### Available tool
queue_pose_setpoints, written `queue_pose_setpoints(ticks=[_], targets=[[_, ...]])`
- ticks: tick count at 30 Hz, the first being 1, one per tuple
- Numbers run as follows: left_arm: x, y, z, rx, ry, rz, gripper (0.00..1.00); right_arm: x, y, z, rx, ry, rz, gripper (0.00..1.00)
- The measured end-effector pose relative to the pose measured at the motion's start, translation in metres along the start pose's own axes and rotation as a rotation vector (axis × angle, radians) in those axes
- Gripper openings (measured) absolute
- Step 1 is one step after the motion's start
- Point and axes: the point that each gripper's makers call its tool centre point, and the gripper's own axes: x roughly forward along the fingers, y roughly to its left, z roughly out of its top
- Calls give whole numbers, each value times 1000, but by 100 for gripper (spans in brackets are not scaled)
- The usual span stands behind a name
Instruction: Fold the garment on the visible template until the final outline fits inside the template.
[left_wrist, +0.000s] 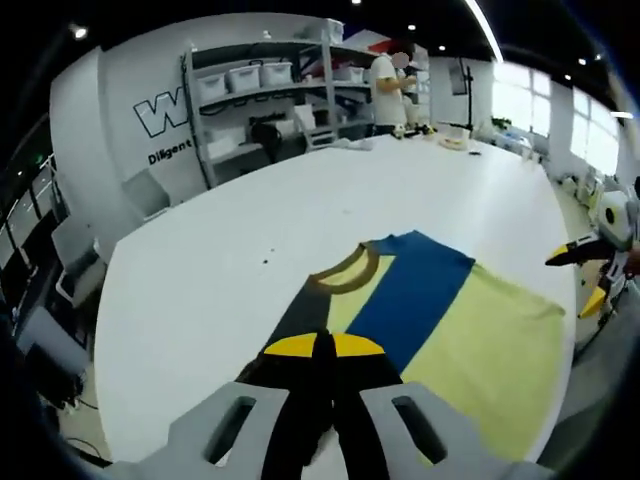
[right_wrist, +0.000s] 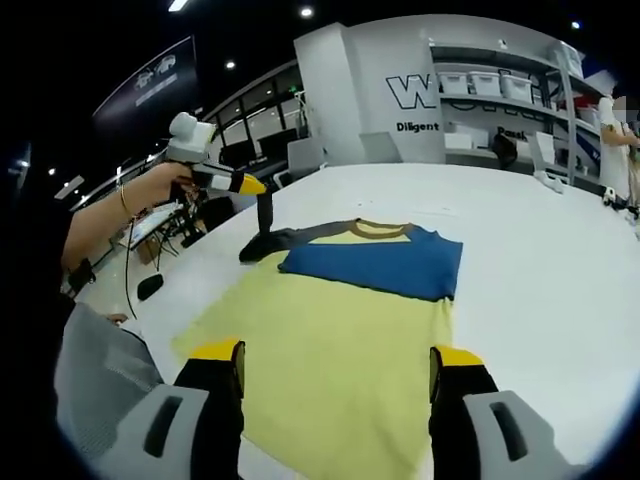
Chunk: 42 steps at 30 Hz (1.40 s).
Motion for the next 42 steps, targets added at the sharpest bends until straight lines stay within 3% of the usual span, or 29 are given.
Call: queue_pose_setpoints(ticks=[7,23,42], targets=[[16,-32,17,54,1,-79,2,2,1,-2,-10,14,2,73],[49,-89,56,141,-22,-178,2,0,-4,-4,-5,13,-1,73],[92,-141,62,188,9,-271,2,-4,-13,-12,1,27,-24,73]])
